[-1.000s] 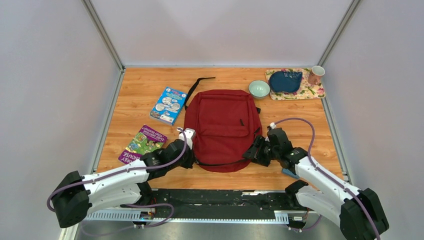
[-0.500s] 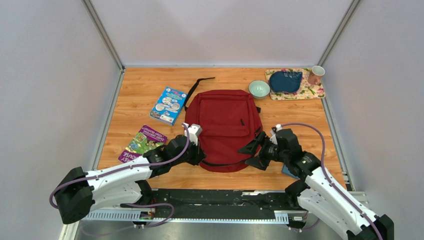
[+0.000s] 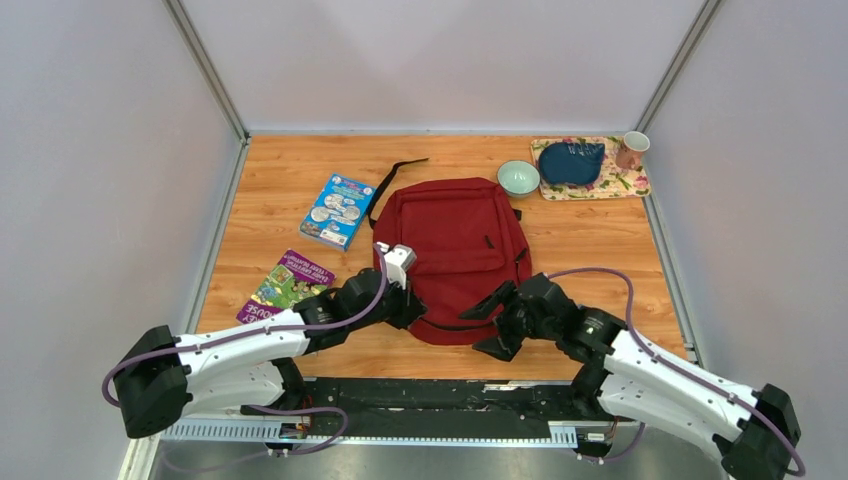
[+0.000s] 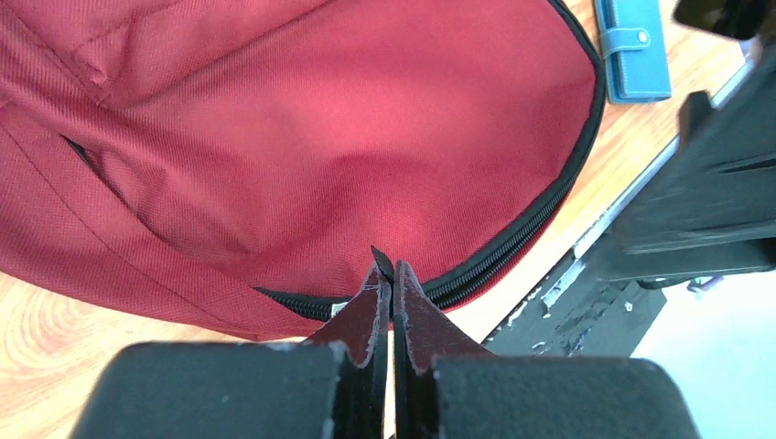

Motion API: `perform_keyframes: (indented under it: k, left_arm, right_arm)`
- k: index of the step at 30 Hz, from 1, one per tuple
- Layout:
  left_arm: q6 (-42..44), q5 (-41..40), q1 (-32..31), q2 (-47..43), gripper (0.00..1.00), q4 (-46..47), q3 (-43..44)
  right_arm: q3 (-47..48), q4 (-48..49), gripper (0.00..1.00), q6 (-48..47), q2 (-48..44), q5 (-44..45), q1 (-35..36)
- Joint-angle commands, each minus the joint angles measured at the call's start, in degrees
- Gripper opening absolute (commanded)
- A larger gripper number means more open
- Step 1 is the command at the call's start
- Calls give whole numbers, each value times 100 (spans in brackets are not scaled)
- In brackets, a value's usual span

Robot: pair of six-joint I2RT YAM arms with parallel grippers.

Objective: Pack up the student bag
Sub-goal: Unzip the student bag at the center of the board.

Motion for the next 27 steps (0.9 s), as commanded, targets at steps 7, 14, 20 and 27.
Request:
perform_keyframes:
  k: [7,14,20,27]
  left_arm:
    - [-36,48,-163,-75,0,320,392]
    - [105,-100,-207,-320,0,189,120]
    - [553,-1216,-225,-497,0,-459,-223]
    - [984,-2009,459,-102,0,-1025,-232]
  right_arm:
    - [-277,1139,69,1377,824,1051,297]
    - [-575,990,35,1115,886,1711,157]
    - [-1154,1008,0,438,254,2080,-1]
    - [-1314,920,0,-546,253,1853,-45]
